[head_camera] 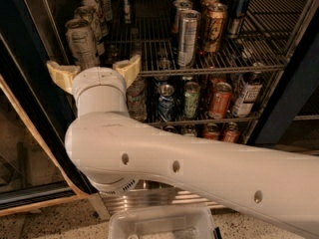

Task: Pick 7up can from top shelf of fridge

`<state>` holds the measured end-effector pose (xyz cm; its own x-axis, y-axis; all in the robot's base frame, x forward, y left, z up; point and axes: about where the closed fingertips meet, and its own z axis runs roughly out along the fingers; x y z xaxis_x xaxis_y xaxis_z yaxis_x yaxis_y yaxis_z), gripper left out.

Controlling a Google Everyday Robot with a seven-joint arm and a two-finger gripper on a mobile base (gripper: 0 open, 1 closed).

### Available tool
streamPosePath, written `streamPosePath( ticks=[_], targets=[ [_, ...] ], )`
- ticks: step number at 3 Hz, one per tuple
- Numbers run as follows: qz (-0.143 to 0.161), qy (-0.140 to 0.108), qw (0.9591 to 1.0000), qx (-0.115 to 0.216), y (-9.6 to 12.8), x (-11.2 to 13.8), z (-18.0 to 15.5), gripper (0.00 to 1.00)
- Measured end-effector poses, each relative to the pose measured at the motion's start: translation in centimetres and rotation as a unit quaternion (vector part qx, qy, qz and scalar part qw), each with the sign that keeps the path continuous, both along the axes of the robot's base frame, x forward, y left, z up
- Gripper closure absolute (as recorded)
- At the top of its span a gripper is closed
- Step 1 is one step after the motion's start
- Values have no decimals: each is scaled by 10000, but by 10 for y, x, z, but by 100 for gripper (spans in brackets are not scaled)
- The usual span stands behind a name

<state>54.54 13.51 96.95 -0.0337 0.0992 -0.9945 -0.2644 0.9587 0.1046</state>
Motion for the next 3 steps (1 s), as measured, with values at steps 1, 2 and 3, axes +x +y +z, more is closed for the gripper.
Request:
streamPosePath(
  ticks=[1,2,3],
  targets=[
    [0,0,10000,0,0,0,0,18],
    [1,-1,10000,0,0,0,0,24],
    [48,-39,10000,3,4,1,3,34]
  ],
)
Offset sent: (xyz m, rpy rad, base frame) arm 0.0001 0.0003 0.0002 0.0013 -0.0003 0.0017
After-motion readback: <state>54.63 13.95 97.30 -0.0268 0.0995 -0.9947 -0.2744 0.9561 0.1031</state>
